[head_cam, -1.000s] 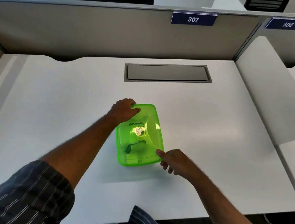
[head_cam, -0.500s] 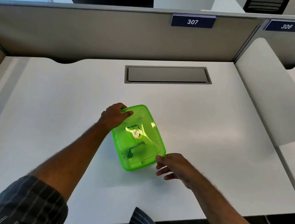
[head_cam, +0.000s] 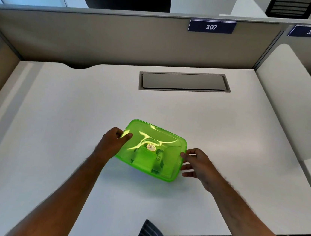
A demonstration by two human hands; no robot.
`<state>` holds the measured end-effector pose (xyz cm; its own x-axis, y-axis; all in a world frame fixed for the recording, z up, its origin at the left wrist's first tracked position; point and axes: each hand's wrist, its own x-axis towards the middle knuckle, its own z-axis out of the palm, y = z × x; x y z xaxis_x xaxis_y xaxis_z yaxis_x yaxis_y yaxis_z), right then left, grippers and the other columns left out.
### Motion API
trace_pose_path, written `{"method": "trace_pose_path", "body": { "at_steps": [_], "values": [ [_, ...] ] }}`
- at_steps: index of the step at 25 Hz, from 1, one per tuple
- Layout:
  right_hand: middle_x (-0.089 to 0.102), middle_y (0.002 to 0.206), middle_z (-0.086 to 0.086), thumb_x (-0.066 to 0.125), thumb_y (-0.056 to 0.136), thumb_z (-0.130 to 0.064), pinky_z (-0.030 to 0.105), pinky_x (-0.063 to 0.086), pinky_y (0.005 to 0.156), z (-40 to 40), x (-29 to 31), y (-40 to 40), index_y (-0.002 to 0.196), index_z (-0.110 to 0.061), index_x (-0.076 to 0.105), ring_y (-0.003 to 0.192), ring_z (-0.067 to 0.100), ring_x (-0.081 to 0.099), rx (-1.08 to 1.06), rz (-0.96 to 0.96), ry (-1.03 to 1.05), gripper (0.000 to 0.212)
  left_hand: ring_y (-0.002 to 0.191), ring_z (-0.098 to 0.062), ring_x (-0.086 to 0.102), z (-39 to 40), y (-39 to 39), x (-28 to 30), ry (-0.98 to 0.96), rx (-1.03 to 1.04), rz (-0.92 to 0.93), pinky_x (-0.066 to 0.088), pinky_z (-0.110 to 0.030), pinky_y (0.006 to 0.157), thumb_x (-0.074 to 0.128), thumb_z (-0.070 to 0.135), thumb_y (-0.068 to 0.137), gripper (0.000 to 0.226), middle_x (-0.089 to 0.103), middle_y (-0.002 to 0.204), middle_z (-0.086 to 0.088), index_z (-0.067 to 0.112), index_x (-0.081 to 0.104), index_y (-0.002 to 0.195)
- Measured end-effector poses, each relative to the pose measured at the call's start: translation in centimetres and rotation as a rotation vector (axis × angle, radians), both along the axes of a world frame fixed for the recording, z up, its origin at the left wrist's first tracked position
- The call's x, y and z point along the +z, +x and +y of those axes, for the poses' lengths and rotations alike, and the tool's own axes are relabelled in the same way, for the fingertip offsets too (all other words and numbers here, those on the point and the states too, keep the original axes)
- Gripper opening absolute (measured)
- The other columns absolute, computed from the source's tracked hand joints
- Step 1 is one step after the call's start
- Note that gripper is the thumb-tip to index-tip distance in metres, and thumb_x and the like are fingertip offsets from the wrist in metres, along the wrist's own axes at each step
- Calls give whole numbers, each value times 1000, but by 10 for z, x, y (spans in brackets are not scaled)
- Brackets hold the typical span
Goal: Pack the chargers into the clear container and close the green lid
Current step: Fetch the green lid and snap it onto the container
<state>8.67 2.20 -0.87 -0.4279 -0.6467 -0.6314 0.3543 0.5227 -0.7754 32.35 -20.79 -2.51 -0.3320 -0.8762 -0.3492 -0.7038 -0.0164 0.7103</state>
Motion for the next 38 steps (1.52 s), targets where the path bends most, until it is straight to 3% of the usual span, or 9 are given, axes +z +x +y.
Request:
{"method": "trace_pose_path", "body": {
  "at_steps": [5,9,14,24,38],
  "values": [
    [67,102,11,70,93,-24,38,62,66,-9,4,-8,116,-25,64,78,21,68,70,31,-23,24,86,-22,61,22,22,-8,51,90,31,47,-31,66,75,53,85,40,61,86,5,17,60,95],
    [65,98,11,70,93,-24,41,63,68,-12,7,-11,127,-37,61,83,26,70,180,83,-13,37,80,-22,63,37,33,-15,182,156,93,65,-51,68,76,54,83,43,59,86,-2,19,55,93],
    [62,90,11,71,93,-22,41,64,67,-14,4,-9,119,-46,61,76,24,69,197,163,-38,37,80,-20,65,46,38,-14,235,193,158,65,-45,55,78,50,84,42,58,86,-2,18,53,93],
    [58,86,6,69,94,-26,41,64,64,-34,3,-24,121,-42,65,70,19,66,176,245,-41,32,77,-19,62,37,26,-10,228,193,171,65,-47,57,76,48,87,40,56,85,-2,15,54,95],
    [57,85,6,68,95,-25,35,60,58,-137,5,-89,124,-38,64,68,18,67,158,300,-68,32,75,-19,59,-70,-47,4,163,171,190,64,-46,57,76,44,88,41,53,84,-1,12,52,95]
  ]
}}
